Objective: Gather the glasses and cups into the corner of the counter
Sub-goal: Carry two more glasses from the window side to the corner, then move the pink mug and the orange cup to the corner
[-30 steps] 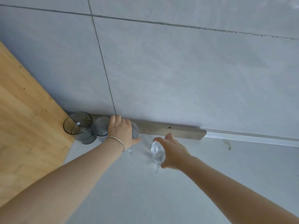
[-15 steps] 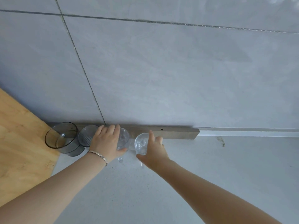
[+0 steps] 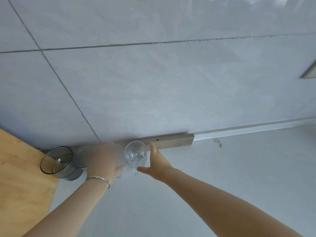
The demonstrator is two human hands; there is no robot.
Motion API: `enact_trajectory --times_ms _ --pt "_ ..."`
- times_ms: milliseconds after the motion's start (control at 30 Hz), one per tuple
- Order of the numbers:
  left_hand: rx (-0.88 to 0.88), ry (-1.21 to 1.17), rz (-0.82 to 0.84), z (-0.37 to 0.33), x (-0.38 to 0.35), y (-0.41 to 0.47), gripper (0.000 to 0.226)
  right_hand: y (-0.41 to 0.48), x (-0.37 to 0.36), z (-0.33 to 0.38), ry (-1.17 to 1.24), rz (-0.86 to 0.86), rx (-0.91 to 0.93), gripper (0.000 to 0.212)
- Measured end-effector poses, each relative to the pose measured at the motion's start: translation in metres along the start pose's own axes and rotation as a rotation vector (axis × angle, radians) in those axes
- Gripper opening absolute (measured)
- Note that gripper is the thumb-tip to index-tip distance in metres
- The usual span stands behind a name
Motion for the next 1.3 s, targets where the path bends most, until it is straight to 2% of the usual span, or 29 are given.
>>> enact_trajectory --times_ms 67,133,167,233,300,367,400,500,700,867,1067,1300 --pt "-0.013 -0.051 -0.052 -0.018 0.014 -0.017 0.082 -0.02 0.012 -0.025 -0.067 0.08 -0.06 0.081" --pt "-0.107 -0.087 -0.084 -0.05 0.029 -0.038 0.06 -0.047 0.027 -0.058 -0.155 0.196 -0.106 0.06" --pt "-0.175 -0.076 -0.005 -0.07 0.032 -0.05 0.045 -0.062 0.038 -0.076 -0.214 0.233 -0.124 0.052" --pt "-0.206 -0.086 0.189 -0.106 0.025 -0.07 0.011 -0.09 0.066 -0.113 -0.312 0.247 -0.157 0.045" --pt "-0.206 -0.135 0.338 -0.151 0.02 -0.086 0.014 -0.116 0.099 -0.153 -0.373 0.218 -0.199 0.043" --pt "-0.25 -0.097 0.419 -0.204 0.017 -0.097 0.007 -0.147 0.135 -0.194 -0.396 0.182 -0.249 0.042" --pt "-0.279 -0.083 0.443 -0.234 0.018 -0.101 0.012 -0.163 0.155 -0.215 -0.392 0.162 -0.279 0.042" --pt "-0.38 -0.112 0.448 -0.334 0.028 -0.113 0.028 -0.219 0.217 -0.283 -0.351 0.099 -0.361 0.042" --pt "-0.506 -0.236 0.42 -0.544 0.062 -0.156 0.025 -0.345 0.342 -0.432 -0.304 -0.07 -0.53 0.041" --pt "-0.526 -0.316 0.357 -0.685 0.079 -0.203 0.021 -0.433 0.428 -0.542 -0.335 -0.205 -0.608 0.035" --pt "-0.506 -0.363 0.325 -0.792 0.083 -0.225 0.02 -0.477 0.499 -0.624 -0.281 -0.328 -0.664 0.032" --pt "-0.474 -0.347 0.326 -0.852 0.076 -0.174 0.007 -0.441 0.559 -0.67 -0.227 -0.448 -0.673 0.036"
Point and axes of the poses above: each hand's wrist, its own y-axis towards the middle knuckle, its own x-axis out of the back of the hand, z = x × y, the point moved 6 cm from there along y, towards the middle knuckle, and after that the axes turned 9 degrees about -z, right-handed, at the moved point
